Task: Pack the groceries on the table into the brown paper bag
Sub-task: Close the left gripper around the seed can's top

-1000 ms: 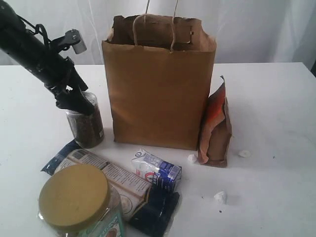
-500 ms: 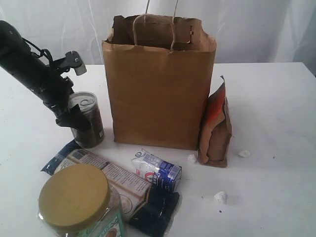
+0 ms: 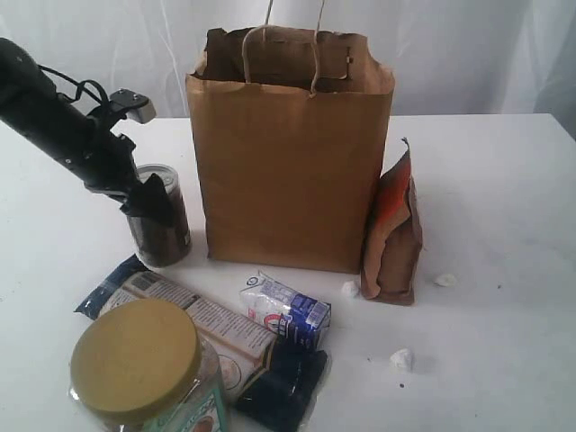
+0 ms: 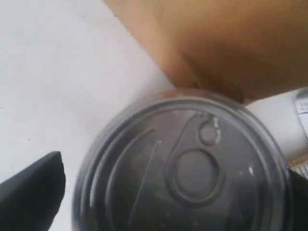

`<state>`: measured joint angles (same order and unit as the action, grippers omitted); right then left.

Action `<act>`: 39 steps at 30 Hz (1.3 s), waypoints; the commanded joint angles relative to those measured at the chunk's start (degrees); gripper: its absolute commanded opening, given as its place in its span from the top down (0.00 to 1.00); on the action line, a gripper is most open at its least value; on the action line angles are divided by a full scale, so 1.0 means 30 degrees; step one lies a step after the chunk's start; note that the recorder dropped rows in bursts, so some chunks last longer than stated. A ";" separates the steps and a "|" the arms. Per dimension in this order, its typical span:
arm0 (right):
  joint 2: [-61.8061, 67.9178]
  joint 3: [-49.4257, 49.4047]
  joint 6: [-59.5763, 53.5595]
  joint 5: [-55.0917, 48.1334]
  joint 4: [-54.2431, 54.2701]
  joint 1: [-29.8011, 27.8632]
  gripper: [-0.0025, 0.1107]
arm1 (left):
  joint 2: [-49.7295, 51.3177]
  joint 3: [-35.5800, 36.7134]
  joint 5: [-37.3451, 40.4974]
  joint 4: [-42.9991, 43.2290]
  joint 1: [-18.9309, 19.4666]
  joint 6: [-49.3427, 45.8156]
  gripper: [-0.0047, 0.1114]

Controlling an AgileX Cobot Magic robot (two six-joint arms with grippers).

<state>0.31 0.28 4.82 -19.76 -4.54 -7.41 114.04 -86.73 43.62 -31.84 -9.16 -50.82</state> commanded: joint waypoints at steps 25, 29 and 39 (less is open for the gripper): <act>-0.0103 -0.0094 -0.0204 0.0033 0.0012 0.0006 0.98 | -0.0233 0.0122 -0.0078 -0.0304 -0.0044 0.0314 0.73; -0.0103 -0.0094 -0.0204 0.0033 0.0012 0.0006 0.98 | -0.0233 0.0122 -0.0494 -0.0304 -0.0044 0.0314 0.92; -0.0103 -0.0094 -0.0204 0.0033 0.0012 0.0006 0.98 | -0.0819 -0.1781 -0.0499 -0.0045 -0.0044 0.0422 0.96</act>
<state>0.31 0.28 4.82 -19.76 -4.54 -7.41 113.48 -90.11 41.46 -30.76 -9.38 -49.97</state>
